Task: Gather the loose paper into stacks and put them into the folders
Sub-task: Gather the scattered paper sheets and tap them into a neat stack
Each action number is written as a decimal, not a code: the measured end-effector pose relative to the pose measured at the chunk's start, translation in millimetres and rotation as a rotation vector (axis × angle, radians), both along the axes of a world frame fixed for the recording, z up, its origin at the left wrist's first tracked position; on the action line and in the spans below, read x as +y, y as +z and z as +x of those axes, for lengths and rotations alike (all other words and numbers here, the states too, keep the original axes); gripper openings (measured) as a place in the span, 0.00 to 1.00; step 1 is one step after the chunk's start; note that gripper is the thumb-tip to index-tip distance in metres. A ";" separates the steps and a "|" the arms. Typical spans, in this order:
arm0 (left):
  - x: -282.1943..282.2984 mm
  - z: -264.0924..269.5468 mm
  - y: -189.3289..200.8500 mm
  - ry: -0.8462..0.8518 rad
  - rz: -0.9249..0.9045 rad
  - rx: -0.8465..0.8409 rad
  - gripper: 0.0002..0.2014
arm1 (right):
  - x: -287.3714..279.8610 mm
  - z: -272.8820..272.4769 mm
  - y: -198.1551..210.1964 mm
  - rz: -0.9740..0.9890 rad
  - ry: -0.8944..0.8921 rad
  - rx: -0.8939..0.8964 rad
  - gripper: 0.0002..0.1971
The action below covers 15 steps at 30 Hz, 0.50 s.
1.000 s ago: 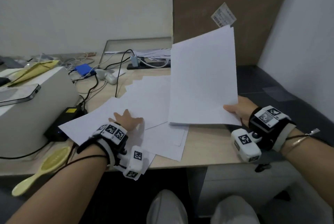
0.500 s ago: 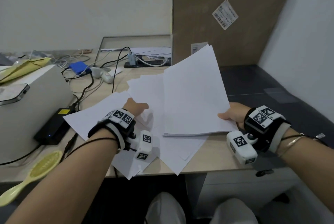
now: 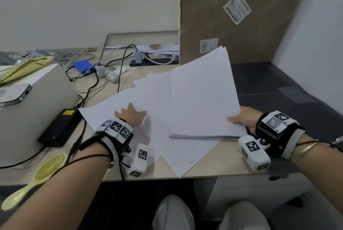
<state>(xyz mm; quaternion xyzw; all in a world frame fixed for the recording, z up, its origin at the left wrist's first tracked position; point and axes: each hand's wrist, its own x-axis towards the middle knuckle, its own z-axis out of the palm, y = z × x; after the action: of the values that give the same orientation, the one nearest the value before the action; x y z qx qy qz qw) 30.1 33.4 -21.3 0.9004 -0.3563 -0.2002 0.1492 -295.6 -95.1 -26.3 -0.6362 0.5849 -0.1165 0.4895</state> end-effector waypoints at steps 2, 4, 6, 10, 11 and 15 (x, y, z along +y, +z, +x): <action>1.8 -15.8 -3.8 0.007 0.067 -0.009 0.35 | 4.7 -2.0 2.6 0.063 -0.063 -0.133 0.14; 0.4 -22.5 -1.0 -0.007 0.048 0.053 0.35 | 7.5 -5.8 5.6 0.085 -0.095 -0.227 0.16; -4.2 -19.4 0.2 -0.076 -0.033 0.198 0.36 | 10.1 -11.0 9.2 0.102 -0.093 -0.291 0.18; -5.2 -18.8 4.3 -0.148 -0.384 0.636 0.32 | 12.6 -17.2 15.7 0.108 -0.117 -0.367 0.20; -5.7 -18.0 4.8 -0.141 -0.452 0.668 0.29 | 13.8 -16.8 17.9 0.110 -0.117 -0.379 0.20; -7.2 -2.4 5.9 0.066 -0.663 0.528 0.21 | 13.6 -12.6 20.5 0.107 -0.114 -0.359 0.18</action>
<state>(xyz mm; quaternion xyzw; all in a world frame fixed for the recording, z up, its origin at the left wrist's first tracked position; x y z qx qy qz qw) 27.8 26.2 -15.4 0.7325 -0.3218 -0.2934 0.5233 -308.2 -81.5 -5.8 -0.5441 0.5287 -0.2245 0.6115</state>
